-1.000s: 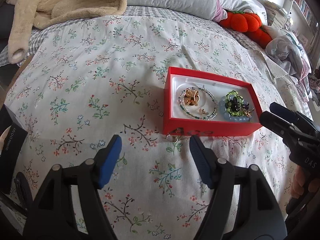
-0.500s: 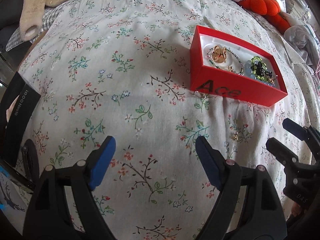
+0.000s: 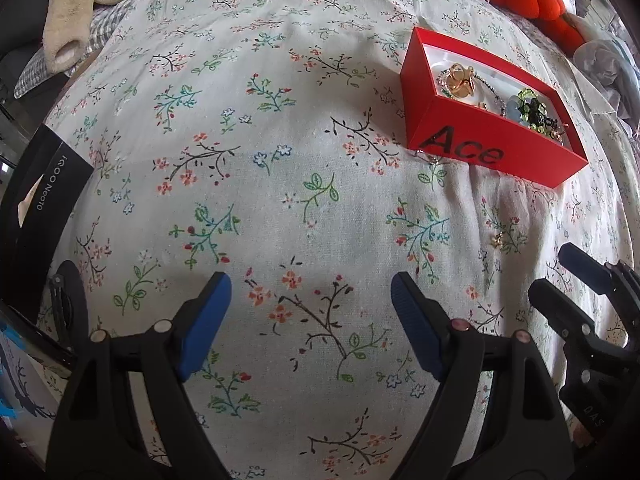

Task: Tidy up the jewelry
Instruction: 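Withdraw both tools and move right tool toward the last gold earring, then close right tool on gold earring while left tool grasps small silver ring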

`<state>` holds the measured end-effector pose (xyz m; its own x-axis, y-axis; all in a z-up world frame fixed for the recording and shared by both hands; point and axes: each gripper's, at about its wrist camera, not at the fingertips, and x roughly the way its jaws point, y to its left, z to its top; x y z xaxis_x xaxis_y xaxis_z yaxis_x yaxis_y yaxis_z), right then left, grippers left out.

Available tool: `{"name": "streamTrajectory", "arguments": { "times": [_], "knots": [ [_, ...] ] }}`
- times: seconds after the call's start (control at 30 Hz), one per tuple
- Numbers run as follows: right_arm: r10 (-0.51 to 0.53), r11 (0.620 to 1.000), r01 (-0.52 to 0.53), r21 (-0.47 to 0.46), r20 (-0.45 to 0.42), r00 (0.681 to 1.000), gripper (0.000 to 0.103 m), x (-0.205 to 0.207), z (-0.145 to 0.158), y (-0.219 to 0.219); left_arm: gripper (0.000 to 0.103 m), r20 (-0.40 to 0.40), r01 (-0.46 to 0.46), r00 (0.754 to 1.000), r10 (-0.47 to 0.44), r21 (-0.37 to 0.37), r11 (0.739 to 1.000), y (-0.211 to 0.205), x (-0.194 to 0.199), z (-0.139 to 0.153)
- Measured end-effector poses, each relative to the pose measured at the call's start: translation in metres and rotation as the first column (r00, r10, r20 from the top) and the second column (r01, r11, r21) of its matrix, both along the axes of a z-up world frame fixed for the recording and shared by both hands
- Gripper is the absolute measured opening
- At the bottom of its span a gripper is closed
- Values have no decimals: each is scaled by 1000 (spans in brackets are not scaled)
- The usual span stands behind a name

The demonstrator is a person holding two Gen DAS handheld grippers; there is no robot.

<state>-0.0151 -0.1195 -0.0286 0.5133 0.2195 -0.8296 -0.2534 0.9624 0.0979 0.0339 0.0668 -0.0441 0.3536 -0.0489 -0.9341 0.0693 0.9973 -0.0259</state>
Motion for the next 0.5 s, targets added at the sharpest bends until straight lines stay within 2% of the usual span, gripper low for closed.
{"name": "streamTrajectory", "arguments": {
  "times": [0.07,0.2,0.27,0.5],
  "knots": [
    [9,1000,-9,17,-10,1000,45,1,-3,5,82,2,-4,1000,4,-6,1000,3,-1,1],
    [18,1000,-17,20,-55,998,41,6,-18,14,82,1,-9,1000,9,-16,1000,8,-2,2],
    [4,1000,-4,10,-88,996,35,12,-29,16,82,3,-7,1000,7,-17,1000,10,-2,2],
    [-13,1000,14,14,-42,999,31,23,-41,21,82,3,-6,1000,6,-25,1000,15,-2,3]
  ]
}}
